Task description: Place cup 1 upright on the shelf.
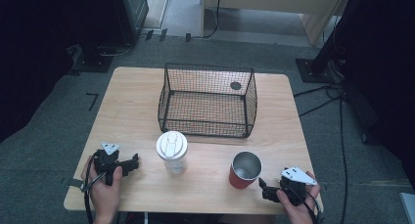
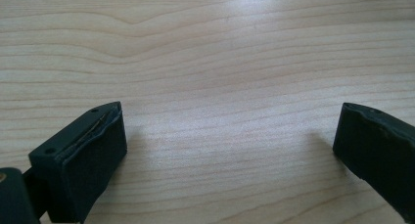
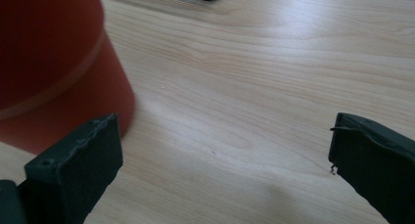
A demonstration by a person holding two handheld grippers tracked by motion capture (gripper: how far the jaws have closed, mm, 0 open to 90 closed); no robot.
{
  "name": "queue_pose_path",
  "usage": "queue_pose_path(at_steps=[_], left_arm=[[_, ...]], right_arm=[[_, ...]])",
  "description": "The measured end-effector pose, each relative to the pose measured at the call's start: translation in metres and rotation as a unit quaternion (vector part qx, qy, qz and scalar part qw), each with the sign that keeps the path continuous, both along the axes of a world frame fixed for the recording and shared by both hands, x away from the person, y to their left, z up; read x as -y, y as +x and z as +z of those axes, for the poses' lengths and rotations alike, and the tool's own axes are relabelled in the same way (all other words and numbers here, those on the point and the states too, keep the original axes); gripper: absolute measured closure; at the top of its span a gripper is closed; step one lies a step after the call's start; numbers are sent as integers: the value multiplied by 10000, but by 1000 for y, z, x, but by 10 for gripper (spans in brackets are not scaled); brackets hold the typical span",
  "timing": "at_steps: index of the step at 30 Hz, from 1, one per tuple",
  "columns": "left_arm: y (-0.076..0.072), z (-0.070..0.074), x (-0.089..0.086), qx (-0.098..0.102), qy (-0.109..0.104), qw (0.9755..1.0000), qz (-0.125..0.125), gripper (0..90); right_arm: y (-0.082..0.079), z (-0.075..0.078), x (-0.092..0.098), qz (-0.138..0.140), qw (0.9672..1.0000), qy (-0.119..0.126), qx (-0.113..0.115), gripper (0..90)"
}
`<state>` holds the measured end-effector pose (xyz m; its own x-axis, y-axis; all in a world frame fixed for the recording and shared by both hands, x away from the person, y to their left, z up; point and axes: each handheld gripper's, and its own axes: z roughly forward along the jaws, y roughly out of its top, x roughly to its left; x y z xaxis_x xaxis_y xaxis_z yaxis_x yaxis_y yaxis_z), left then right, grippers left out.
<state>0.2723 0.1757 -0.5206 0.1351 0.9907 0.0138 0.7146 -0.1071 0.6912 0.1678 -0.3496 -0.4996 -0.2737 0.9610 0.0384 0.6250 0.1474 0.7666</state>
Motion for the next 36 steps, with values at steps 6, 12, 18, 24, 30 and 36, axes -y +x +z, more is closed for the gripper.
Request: queue_pose_path(at_steps=[6,12,18,24,30,36], left_arm=[[0,0,0,8,-6,10000,7,0],[0,0,0,7,-6,10000,5,0],[0,0,0,5,-5,10000,7,0],[0,0,0,8,-6,10000,5,0],[0,0,0,8,-5,10000,7,0],[0,0,0,2,2,10000,0,0]], right_arm=[[-1,1,-8,282,9996,-6,27,0],[-3,4,-16,552,9984,86,62,0],[-5,5,-22,779,9968,139,66,0],[-6,6,-31,939,9955,129,88,0],[-6,9,-37,1049,9942,182,146,0],[-6,15,-44,1174,9912,522,305,23]])
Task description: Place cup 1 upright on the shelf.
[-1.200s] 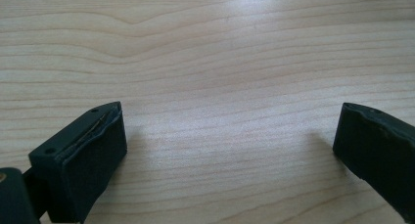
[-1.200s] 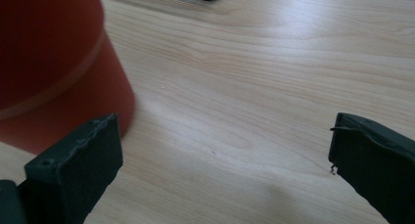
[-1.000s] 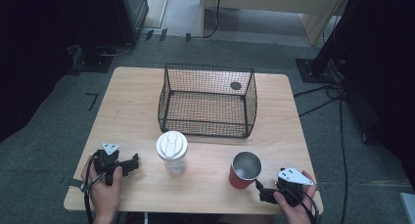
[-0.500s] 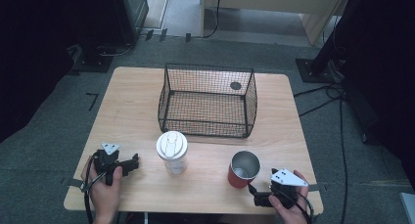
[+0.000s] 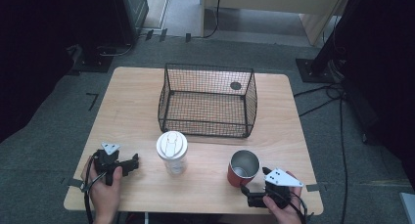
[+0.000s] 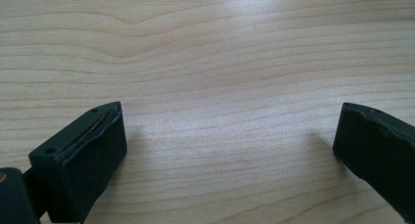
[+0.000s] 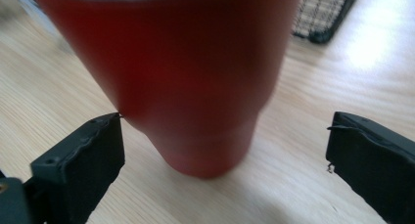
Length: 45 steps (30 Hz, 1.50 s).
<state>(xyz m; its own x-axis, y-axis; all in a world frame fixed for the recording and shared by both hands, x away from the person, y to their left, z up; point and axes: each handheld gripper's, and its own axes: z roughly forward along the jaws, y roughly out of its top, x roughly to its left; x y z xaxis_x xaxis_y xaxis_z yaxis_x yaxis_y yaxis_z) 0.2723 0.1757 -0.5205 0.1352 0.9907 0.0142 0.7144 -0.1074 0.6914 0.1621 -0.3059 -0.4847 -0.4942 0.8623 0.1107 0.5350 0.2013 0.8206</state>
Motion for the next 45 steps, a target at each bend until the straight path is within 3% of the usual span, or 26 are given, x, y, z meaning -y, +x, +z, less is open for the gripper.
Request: queue_pose_path(at_steps=[6,13,17,26,36,41,45], left_arm=[[0,0,0,2,-1,10000,2,0],[0,0,0,1,-2,10000,2,0],[0,0,0,1,-1,10000,0,0],[0,0,0,2,3,10000,0,0],[0,0,0,2,-7,10000,4,0],[0,0,0,4,-8,10000,6,0],[0,0,0,4,-8,10000,8,0]], right_arm=[[3,6,-6,50,9997,254,39,43],[6,10,-14,37,9996,251,128,52],[9,11,-18,-47,9988,452,154,42],[12,16,-26,-340,9984,406,222,10],[19,13,-36,-575,9978,285,144,11],[27,16,-45,-828,9955,400,226,13],[29,17,-50,-940,9947,291,285,40]])
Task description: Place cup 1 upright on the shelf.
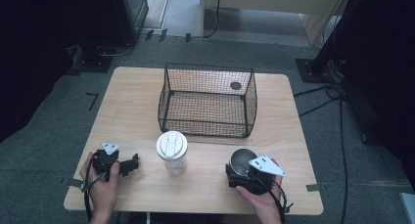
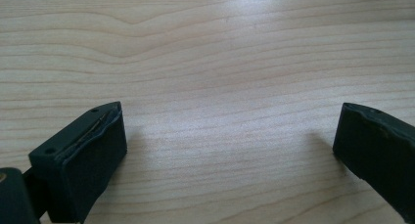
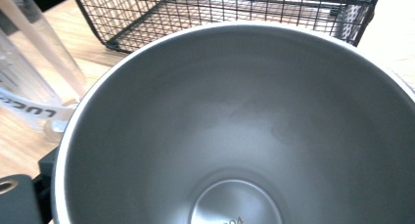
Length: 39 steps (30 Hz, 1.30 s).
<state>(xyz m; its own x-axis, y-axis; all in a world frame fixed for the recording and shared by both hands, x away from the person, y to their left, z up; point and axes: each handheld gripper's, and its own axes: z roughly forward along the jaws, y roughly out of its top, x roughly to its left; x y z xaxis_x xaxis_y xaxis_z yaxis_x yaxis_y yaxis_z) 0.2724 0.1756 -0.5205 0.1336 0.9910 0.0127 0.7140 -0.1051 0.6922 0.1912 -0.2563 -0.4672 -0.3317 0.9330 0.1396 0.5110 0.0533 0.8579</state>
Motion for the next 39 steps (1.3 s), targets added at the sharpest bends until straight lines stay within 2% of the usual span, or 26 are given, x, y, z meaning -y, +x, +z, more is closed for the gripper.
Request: queue_pose_path(at_steps=[8,12,20,39], left_arm=[[0,0,0,2,-1,10000,-1,0],[0,0,0,5,-3,10000,-1,0],[0,0,0,4,-1,10000,-1,0],[0,0,0,12,-10,10000,6,0]], right_arm=[[-2,3,1,-254,9996,-64,105,65],[-4,4,4,-381,9992,29,105,68],[-6,10,6,-392,9991,27,141,69],[2,40,-5,-246,9989,36,397,70]])
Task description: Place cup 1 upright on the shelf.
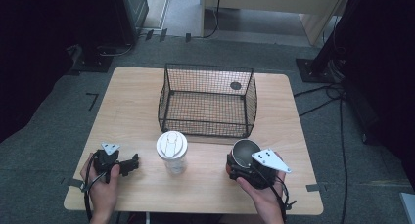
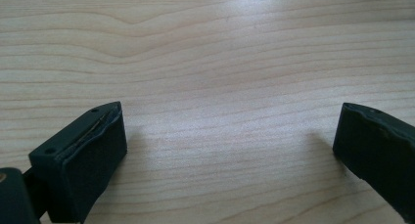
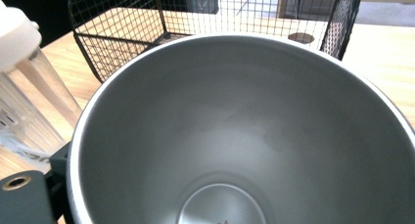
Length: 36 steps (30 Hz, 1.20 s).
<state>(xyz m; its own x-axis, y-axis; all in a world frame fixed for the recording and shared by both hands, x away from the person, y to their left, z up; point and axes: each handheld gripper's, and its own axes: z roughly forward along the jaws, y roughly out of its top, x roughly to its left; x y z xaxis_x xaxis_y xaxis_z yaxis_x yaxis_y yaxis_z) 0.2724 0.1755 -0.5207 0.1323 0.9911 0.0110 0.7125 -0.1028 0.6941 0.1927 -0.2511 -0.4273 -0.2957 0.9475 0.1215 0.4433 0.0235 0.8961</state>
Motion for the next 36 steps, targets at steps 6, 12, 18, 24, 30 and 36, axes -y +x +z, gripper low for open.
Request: queue_pose_path(at_steps=[6,12,18,24,30,36], left_arm=[[0,0,0,-1,-1,10000,1,0],[0,0,0,-2,-1,10000,1,0],[0,0,0,-2,0,10000,0,0],[0,0,0,-3,0,10000,0,0],[0,0,0,-6,-1,10000,2,0],[0,0,0,-9,2,10000,-1,0]], right_arm=[[4,6,-4,36,10000,40,62,70],[8,13,-7,58,9999,20,134,70],[12,23,-10,99,9997,-5,227,70],[17,30,-14,130,9995,-8,280,70],[24,39,-19,160,9991,-12,402,70],[31,47,-23,134,9982,-33,586,70]])
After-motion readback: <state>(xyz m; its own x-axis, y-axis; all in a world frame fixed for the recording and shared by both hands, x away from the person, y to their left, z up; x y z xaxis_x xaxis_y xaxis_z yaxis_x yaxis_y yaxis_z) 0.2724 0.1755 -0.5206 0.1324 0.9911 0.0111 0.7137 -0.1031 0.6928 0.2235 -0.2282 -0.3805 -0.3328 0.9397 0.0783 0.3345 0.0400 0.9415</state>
